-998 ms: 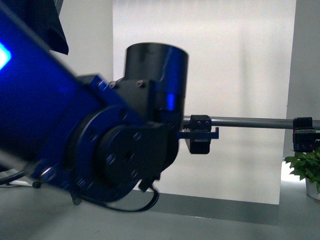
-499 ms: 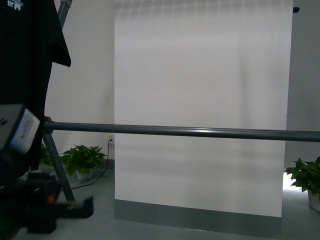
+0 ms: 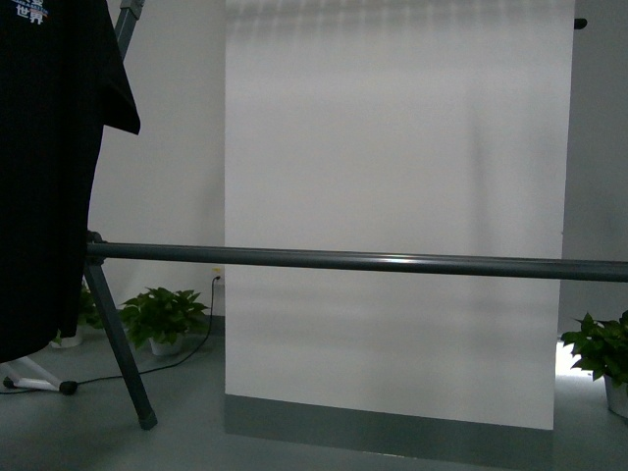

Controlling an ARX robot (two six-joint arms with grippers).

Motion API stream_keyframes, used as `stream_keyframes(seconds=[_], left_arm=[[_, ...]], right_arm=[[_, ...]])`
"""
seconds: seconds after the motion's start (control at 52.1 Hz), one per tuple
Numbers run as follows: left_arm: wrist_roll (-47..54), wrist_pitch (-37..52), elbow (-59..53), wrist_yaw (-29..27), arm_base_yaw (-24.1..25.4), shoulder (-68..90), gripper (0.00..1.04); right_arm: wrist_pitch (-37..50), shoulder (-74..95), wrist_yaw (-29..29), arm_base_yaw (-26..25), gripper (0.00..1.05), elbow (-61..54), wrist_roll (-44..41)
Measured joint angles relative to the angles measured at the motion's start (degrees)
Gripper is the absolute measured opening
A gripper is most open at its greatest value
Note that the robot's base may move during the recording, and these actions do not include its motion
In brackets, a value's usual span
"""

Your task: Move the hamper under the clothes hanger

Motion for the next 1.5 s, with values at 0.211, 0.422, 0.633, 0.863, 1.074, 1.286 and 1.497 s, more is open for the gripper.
stream_keyframes(seconds=[0.211,0.422,0.633,0.863,1.074,1.286,1.497], left_arm=[[0.02,-5.38,-4.55,2.60,2.64,-9.79,0.03],[0.22,-6.54,-8.50,7.15,7.48,-14.56,0.03],[0.26,-14.36,-8.76,7.45,7.54,-23.78,0.03],[0.28,-23.56,-8.81,7.45,7.54,-33.81,0.03],[0.26,-30.34,-8.81,7.45,7.54,-40.85,0.03],[0.28,-35.63,-8.81,7.45,7.54,-46.23,0.03],[0.31,-39.60,-8.81,7.45,7.56,-50.18,0.03]], right_arm=[[-0.87,-7.43,0.00,0.00,0.02,-5.77,0.02],[-6.80,-15.06,0.00,0.00,0.02,-8.50,0.02],[-14.82,-24.41,0.00,0.00,0.02,-9.70,0.02],[-24.11,-34.71,-0.02,0.00,0.02,-10.01,0.02],[-31.63,-42.66,-0.02,0.00,0.02,-10.01,0.02],[-37.31,-48.46,-0.02,0.00,0.02,-10.01,0.02],[-41.48,-52.68,-0.02,0.00,0.02,-10.01,0.02]])
